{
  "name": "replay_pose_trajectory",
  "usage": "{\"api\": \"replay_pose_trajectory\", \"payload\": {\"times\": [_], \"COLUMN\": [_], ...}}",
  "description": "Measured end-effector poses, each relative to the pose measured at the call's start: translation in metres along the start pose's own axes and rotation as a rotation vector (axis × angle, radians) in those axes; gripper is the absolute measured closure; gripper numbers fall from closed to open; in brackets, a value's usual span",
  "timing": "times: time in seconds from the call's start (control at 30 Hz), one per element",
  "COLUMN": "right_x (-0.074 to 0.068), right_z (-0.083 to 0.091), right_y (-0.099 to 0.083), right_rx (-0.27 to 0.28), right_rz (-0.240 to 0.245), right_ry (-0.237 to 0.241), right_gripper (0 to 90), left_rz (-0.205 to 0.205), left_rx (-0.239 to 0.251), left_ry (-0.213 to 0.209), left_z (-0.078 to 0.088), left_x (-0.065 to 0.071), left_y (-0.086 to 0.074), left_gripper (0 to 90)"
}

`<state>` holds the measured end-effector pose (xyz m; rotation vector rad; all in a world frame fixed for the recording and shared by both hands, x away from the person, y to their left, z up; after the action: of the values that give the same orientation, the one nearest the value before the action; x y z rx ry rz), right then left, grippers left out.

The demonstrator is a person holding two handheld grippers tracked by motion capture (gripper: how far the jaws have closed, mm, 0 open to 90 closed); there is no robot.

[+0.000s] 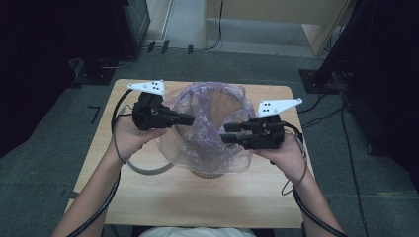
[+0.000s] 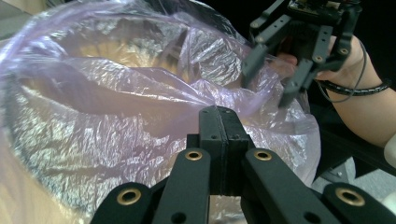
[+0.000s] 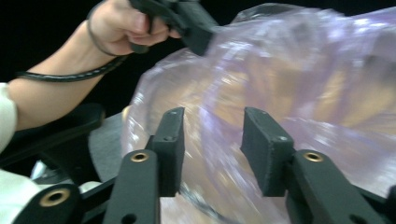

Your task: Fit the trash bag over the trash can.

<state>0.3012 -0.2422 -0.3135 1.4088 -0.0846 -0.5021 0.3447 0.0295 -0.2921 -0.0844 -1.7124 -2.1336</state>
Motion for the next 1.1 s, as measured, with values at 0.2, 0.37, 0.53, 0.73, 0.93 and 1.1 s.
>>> {"api": "replay_pose_trajectory", "payload": {"times": [0.2, 0.37, 0.53, 0.73, 0.93, 1.1], "right_x": [0.011, 0.019, 0.022, 0.031, 0.037, 0.043], "right_z": [0.018, 0.033, 0.044, 0.054, 0.053, 0.053], "right_y": [0.002, -0.001, 0.001, -0.005, -0.018, -0.029], "right_rx": [0.010, 0.013, 0.028, 0.013, -0.026, -0.043], "right_rz": [0.021, 0.020, 0.025, 0.008, -0.003, -0.021], "right_ry": [-0.068, -0.113, -0.130, -0.158, -0.145, -0.127], "right_gripper": [51.7, 51.7, 49.2, 45.4, 42.0, 41.1], "left_rz": [0.019, 0.032, 0.041, 0.052, 0.069, 0.084], "left_rx": [0.031, 0.046, 0.052, 0.047, 0.044, 0.033], "left_ry": [0.014, 0.026, 0.038, 0.044, 0.055, 0.054], "left_z": [0.013, 0.021, 0.029, 0.033, 0.038, 0.039], "left_x": [-0.001, -0.003, -0.006, -0.008, -0.010, -0.013], "left_y": [-0.005, -0.010, -0.015, -0.020, -0.026, -0.033], "left_gripper": [90.0, 90.0, 90.0, 90.0, 90.0, 90.0]}}
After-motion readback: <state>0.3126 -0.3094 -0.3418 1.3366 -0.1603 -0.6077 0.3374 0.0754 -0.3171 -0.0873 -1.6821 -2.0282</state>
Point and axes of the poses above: each handheld gripper's, and its own axes: z roughly backward along the jaws, y roughly out of its top, x roughly to its right, the point moved 3 cm from there along -z, roughly forward along the jaws, and after that the axes turned 13 degrees about x, right-handed, at the moved point
